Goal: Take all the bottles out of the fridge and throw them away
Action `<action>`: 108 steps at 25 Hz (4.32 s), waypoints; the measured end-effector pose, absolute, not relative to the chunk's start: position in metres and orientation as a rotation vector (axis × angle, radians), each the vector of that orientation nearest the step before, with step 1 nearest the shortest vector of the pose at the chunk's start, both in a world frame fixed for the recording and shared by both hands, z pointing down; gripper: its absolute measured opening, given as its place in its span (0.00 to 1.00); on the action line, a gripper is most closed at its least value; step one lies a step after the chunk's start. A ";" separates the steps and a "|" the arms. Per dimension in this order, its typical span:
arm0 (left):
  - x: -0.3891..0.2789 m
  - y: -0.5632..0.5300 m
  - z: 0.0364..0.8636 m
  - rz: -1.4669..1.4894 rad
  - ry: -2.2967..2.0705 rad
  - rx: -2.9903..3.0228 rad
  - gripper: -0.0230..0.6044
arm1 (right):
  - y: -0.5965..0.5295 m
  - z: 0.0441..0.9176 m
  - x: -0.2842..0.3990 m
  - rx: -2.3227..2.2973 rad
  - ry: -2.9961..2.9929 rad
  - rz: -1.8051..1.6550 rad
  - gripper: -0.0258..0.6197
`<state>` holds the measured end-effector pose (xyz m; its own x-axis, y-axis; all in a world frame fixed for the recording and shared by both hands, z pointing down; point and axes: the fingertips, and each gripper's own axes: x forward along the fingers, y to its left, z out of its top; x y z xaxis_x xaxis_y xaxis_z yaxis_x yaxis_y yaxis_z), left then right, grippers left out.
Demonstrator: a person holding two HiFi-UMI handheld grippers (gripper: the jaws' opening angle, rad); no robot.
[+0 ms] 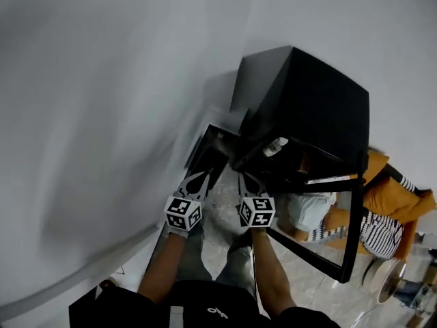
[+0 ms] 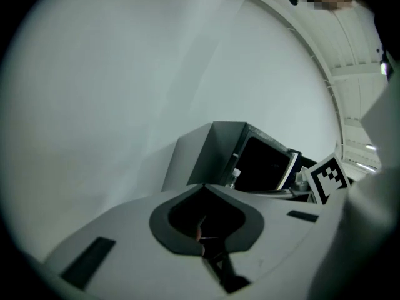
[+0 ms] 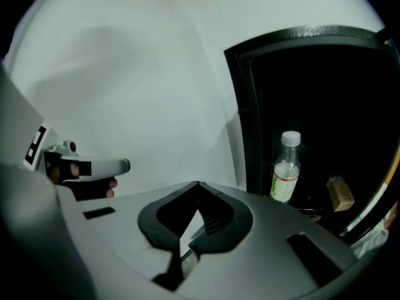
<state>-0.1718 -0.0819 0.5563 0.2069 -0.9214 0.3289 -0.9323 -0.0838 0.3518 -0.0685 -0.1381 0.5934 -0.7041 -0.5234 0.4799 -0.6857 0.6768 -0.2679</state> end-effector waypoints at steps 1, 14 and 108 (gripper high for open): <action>-0.164 -0.083 0.543 0.024 -1.704 2.020 0.03 | -0.138 0.579 -0.060 0.966 -2.533 0.615 0.05; -0.056 -0.124 0.435 0.047 -1.524 2.256 0.03 | -0.154 0.457 0.064 1.261 -2.525 0.591 0.05; -0.042 -0.204 0.623 0.454 -1.194 2.536 0.03 | -0.342 0.727 0.000 1.255 -2.477 0.338 0.53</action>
<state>-0.0423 -0.2036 0.6229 0.6044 -0.6867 0.4040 -0.7817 -0.6090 0.1343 0.0005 -0.3415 0.7272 -0.5503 -0.7305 0.4044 -0.8122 0.5807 -0.0563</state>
